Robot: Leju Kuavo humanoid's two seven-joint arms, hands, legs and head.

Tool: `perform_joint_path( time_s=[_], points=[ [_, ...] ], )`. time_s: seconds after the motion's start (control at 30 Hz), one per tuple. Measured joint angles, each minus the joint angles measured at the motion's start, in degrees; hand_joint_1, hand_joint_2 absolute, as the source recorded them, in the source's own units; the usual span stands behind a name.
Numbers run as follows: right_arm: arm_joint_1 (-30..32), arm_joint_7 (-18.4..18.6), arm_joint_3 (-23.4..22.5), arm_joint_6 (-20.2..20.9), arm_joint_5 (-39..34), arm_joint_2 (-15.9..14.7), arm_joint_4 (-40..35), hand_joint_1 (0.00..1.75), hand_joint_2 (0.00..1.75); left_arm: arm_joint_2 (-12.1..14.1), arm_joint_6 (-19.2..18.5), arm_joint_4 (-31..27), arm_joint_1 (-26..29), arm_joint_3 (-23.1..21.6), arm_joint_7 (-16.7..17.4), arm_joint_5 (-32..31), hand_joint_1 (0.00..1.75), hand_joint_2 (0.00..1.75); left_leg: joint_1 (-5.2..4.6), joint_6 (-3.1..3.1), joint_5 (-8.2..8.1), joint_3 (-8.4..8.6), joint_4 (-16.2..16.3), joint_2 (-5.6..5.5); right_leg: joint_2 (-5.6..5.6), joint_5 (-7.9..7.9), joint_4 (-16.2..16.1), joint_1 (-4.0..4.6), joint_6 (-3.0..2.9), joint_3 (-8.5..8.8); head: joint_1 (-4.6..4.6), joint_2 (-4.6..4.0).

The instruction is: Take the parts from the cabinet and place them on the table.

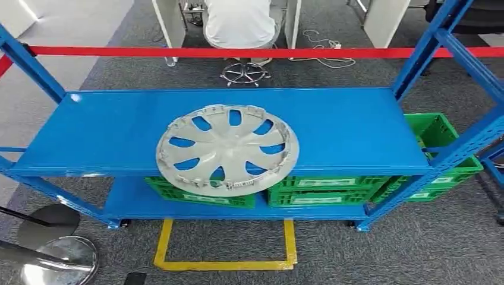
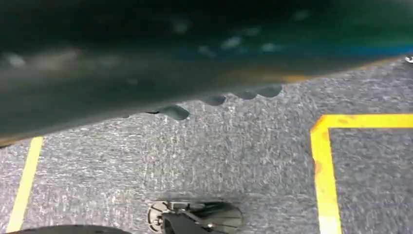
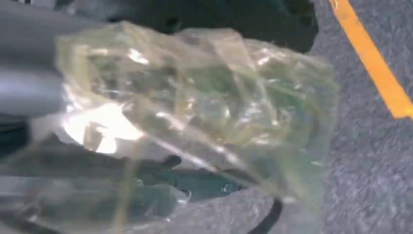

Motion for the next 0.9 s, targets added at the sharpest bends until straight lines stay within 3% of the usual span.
perform_joint_path(
  time_s=[0.03, 0.07, 0.1, 0.13, 0.17, 0.2, 0.23, 0.27, 0.3, 0.33, 0.37, 0.4, 0.43, 0.67, 0.9],
  points=[
    [-0.01, 0.02, 0.00, -0.11, -0.02, 0.00, 0.00, 0.00, 0.00, 0.02, 0.00, 0.00, -0.02, 0.00, 0.00, 0.00, 0.00, 0.00, 0.17, -0.52, -1.67, -0.80, 2.04, -2.61, 0.49, 0.11, -0.07, -0.14, -0.20, -0.02, -0.44, 0.00],
    [-0.15, 0.22, -0.02, -0.11, -0.20, -0.02, 0.00, 0.00, 0.00, 0.02, 0.07, 0.00, 0.03, 0.04, 0.13, 0.00, 0.00, 0.00, 0.47, -0.82, -4.00, -2.61, 6.06, -3.84, 0.69, 0.16, -0.07, -0.16, -0.46, -0.12, -0.59, 0.00],
    [-0.20, 0.50, -0.02, -0.04, -0.28, 0.00, 0.00, 0.00, 0.00, 0.02, 0.26, 0.00, 0.08, 0.13, 0.44, 0.00, 0.00, 1.75, 0.70, -1.04, -6.19, -4.79, 10.74, -4.39, 1.19, 0.14, -0.06, -0.15, -0.54, -0.15, -0.63, 0.00],
    [-0.17, 0.79, -0.02, 0.11, -0.50, 0.00, 0.00, 0.00, 1.75, 0.02, 0.42, 0.00, 0.17, 0.26, 0.57, 0.00, 0.00, 1.75, 0.81, -1.20, -7.88, -7.06, 15.36, -4.56, 1.61, 0.13, -0.05, -0.15, -0.55, -0.15, -0.61, 0.00],
    [-0.10, 0.92, -0.02, 0.24, -0.74, 0.00, 0.00, 0.00, 1.75, 0.02, 0.66, 0.00, 0.19, 0.37, 0.74, 0.00, 0.00, 1.75, 0.88, -1.31, -8.09, -8.37, 17.74, -4.58, 1.92, 0.11, -0.04, -0.15, -0.55, -0.08, -0.66, 0.00],
    [-0.07, 0.92, -0.02, 0.26, -0.87, 0.00, 0.00, 0.00, 1.75, 0.02, 0.72, 0.00, 0.28, 0.42, 0.92, -0.02, 0.00, 1.75, 1.02, -1.37, -6.76, -8.38, 17.25, -4.58, 2.28, 0.08, -0.01, -0.17, -0.55, 0.05, -0.61, 0.00],
    [-0.09, 0.85, -0.02, 0.24, -0.83, 0.02, 0.00, 0.00, 1.75, 0.04, 0.70, 0.00, 0.30, 0.44, 1.07, -0.18, 0.00, 1.75, 1.33, -1.75, -4.27, -7.33, 14.38, -4.60, 2.43, 0.00, 0.06, -0.38, -0.62, 0.10, -0.63, 0.00],
    [-0.17, 1.24, -0.02, -0.37, -0.55, 0.02, -0.02, 0.00, 1.75, 0.07, 0.59, 0.00, 0.25, 0.42, 1.81, -0.68, 0.00, 0.00, 1.67, -2.40, -1.36, -5.28, 9.77, -4.60, 2.67, -0.11, 0.22, -0.51, -0.64, 0.23, -0.55, 0.00],
    [-0.29, 1.73, -0.02, -1.05, -0.31, 0.02, 0.00, 0.00, 0.00, 0.07, -0.01, 0.00, 0.22, 0.42, 2.10, -1.03, 0.00, 0.00, 2.25, -3.26, 1.40, -2.74, 4.34, -4.60, 2.88, -0.33, 0.50, -0.63, -0.43, 0.32, -0.63, 0.00],
    [-0.28, 1.55, -0.02, -1.38, -0.44, -0.35, 0.09, 0.00, 0.00, -0.46, -0.83, 0.11, 0.24, 0.44, 2.03, -1.03, 0.00, 0.00, 2.95, -4.50, 1.51, -1.41, 1.14, -4.95, 3.14, -0.59, 0.93, -0.13, -0.07, 0.11, -1.01, 0.00],
    [-0.32, 1.09, -0.02, -1.29, -0.72, -0.33, 0.02, 0.00, 0.00, -0.33, -1.07, 0.13, 0.04, 0.52, 2.10, -1.03, 0.00, 0.00, 2.79, -4.07, 1.05, -1.17, 0.30, -5.56, 3.27, -1.04, 1.62, 0.07, 0.37, -0.37, -1.38, 0.00],
    [-0.29, 0.77, -0.02, -0.86, -0.81, -0.39, 0.02, 0.00, 0.00, -0.53, -1.37, 0.15, 0.02, 0.55, 2.67, -1.11, 0.00, 0.00, 2.57, -1.40, 0.83, -1.45, 0.60, -5.22, 3.31, -0.92, 1.50, 0.21, 0.45, -0.42, -1.13, 0.00],
    [-0.27, 0.48, -0.02, -0.50, -0.85, -0.39, 0.02, 0.00, 0.00, -0.55, -1.88, 0.15, 0.05, 0.59, 2.67, -1.25, 0.00, 0.00, 2.52, -2.07, 1.06, -1.51, 0.62, -5.24, 3.28, -0.87, 1.44, 0.17, 0.54, -0.40, -1.18, 0.00],
    [-0.33, -0.70, -0.02, -0.33, -1.29, -0.39, 0.02, 0.00, 0.00, -0.63, -2.23, 0.15, 0.14, 0.96, 2.64, -1.64, 0.00, 0.00, 1.77, -1.37, 1.04, -1.52, 0.68, -5.28, 3.23, -0.56, 0.93, -0.56, 1.29, -0.22, -1.16, 0.00],
    [-0.33, -0.76, -0.02, -0.31, -1.31, -0.39, 0.02, 0.00, 0.00, -0.61, -2.23, 0.15, 0.15, 1.03, 2.64, -1.64, 0.00, 0.00, 1.69, -1.18, 1.03, -1.50, 0.71, -5.28, 3.23, -0.54, 0.93, -0.64, 1.42, -0.22, -1.18, 0.00]
  ],
)
